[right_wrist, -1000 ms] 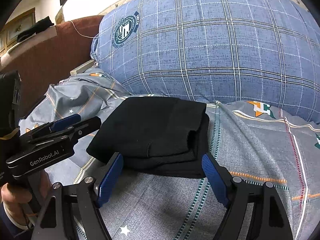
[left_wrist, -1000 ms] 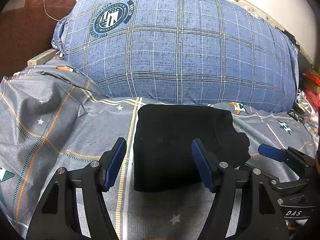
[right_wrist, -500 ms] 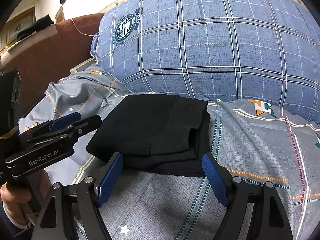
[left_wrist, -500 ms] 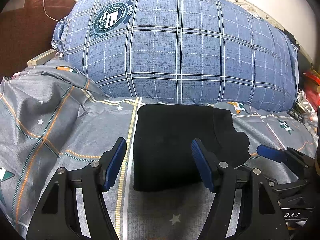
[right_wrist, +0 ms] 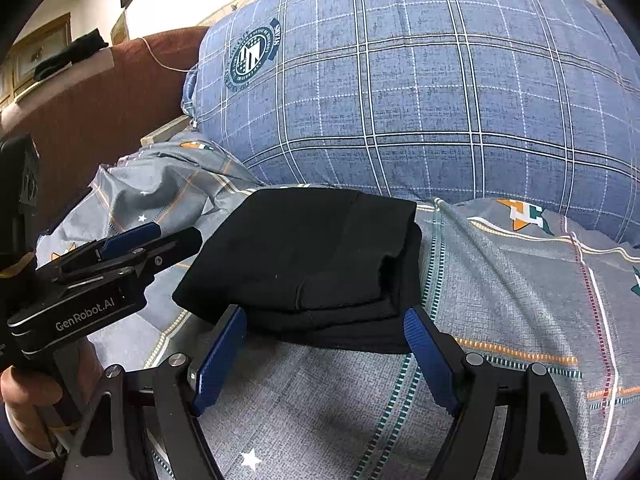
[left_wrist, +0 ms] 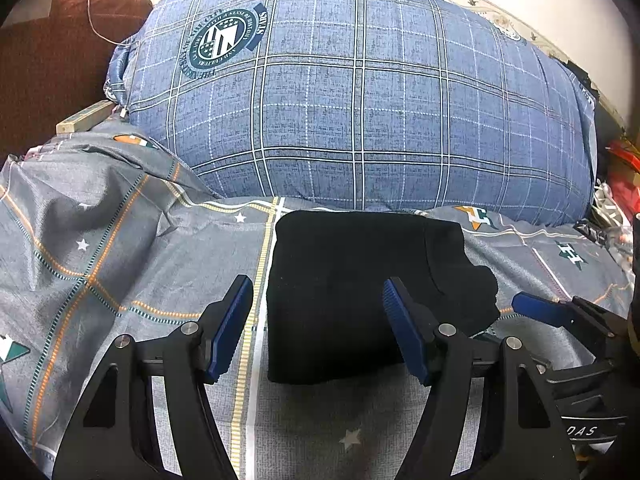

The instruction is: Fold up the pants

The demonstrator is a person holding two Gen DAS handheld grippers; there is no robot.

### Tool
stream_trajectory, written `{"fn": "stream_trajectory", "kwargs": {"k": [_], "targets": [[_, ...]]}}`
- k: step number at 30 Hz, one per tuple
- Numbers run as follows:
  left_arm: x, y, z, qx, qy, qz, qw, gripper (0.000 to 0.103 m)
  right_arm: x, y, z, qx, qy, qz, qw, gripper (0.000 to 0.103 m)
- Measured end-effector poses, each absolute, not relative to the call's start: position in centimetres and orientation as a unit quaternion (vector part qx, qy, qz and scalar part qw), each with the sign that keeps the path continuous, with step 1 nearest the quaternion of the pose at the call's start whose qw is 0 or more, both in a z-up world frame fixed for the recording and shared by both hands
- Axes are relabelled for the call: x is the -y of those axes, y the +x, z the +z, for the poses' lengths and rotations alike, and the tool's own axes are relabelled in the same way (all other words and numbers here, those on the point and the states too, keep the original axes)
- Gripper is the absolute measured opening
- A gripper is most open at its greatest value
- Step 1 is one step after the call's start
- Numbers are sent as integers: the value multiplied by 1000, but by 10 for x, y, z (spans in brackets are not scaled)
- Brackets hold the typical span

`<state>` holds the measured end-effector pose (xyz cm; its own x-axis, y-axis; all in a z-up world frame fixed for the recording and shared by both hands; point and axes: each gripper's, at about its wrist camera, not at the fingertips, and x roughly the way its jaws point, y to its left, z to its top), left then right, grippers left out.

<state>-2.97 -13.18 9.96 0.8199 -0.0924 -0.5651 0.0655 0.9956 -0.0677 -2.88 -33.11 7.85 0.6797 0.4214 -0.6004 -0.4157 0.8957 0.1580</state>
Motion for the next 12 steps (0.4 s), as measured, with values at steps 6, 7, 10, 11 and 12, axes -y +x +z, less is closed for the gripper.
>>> {"fn": "stream_trajectory", "kwargs": {"k": [6, 7, 10, 11, 12], "targets": [[131, -32, 102, -285, -25, -50, 957, 68, 328, -29, 76, -333, -1, 232, 914, 79], [131, -33, 103, -283, -24, -52, 958, 68, 328, -29, 77, -332, -1, 233, 914, 79], [133, -34, 103, -284, -23, -56, 957, 68, 329, -30, 78, -330, 1, 233, 915, 79], [133, -33, 103, -286, -22, -57, 956, 68, 330, -30, 78, -330, 2, 232, 915, 79], [134, -33, 103, -289, -21, -56, 955, 68, 331, -30, 78, -330, 2, 230, 915, 79]]}}
